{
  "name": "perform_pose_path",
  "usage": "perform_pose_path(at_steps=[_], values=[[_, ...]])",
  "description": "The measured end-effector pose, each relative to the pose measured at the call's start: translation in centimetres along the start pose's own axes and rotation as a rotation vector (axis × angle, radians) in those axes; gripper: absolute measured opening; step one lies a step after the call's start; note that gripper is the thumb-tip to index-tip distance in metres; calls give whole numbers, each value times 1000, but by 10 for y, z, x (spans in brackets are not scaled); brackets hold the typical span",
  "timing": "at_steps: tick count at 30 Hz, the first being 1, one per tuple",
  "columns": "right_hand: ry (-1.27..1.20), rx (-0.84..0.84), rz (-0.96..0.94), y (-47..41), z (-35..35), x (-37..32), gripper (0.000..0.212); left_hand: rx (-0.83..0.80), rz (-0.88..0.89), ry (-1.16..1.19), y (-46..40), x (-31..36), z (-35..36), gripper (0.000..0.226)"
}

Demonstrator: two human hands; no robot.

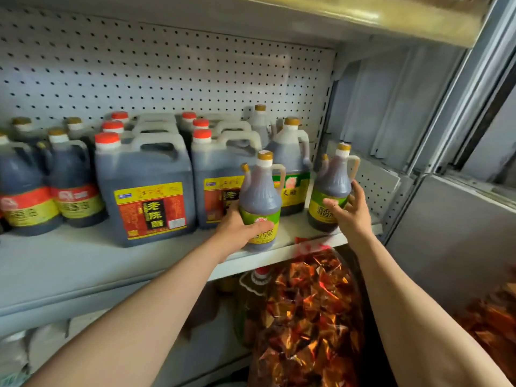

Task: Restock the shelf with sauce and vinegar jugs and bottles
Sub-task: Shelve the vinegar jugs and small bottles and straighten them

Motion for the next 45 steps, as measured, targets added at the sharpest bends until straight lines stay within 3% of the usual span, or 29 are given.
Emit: perform_pose_path(at_steps=[3, 6, 10, 16, 21, 29, 33, 38, 41, 45], values=[[73, 50, 40, -24, -18, 14, 89, -26, 8, -7, -17, 8, 36, 85], [128, 17, 55, -44, -19, 26, 79, -21, 20, 17, -34, 14, 62, 80], [19, -43, 77, -62, -14, 41, 77, 35, 15, 116, -40, 6, 81, 90], [-65, -93, 54, -84, 6, 45, 73, 69, 41, 213, -43, -5, 84, 67], [-145, -172, 59, -100, 33, 49, 77, 90, 67, 226, -45, -9, 84, 74], [-190, -263, 49, -113, 58, 48, 58, 93, 106, 232, -44, -5, 84, 73], [-169, -216, 63, -98, 59, 39, 55, 85, 119, 215, -43, -3, 83, 72], [-263, -27, 59, -26, 46, 25, 71, 64, 128, 174, -40, 2, 81, 75], [-323, -86, 8, 24, 53, 19, 68, 61, 120, 252, -37, 4, 79, 84], [-290, -216, -39, 59, 69, 8, 56, 42, 98, 289, -33, 3, 79, 70]])
Point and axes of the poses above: each hand's wrist, its own y-axis away from the middle knuckle, its own z-axis out of the palm, x = y × z, the point moved 9 cm from there along -y, towards the middle knuckle, and after that the axes turned 2 degrees about x, right-handed, at the moved point
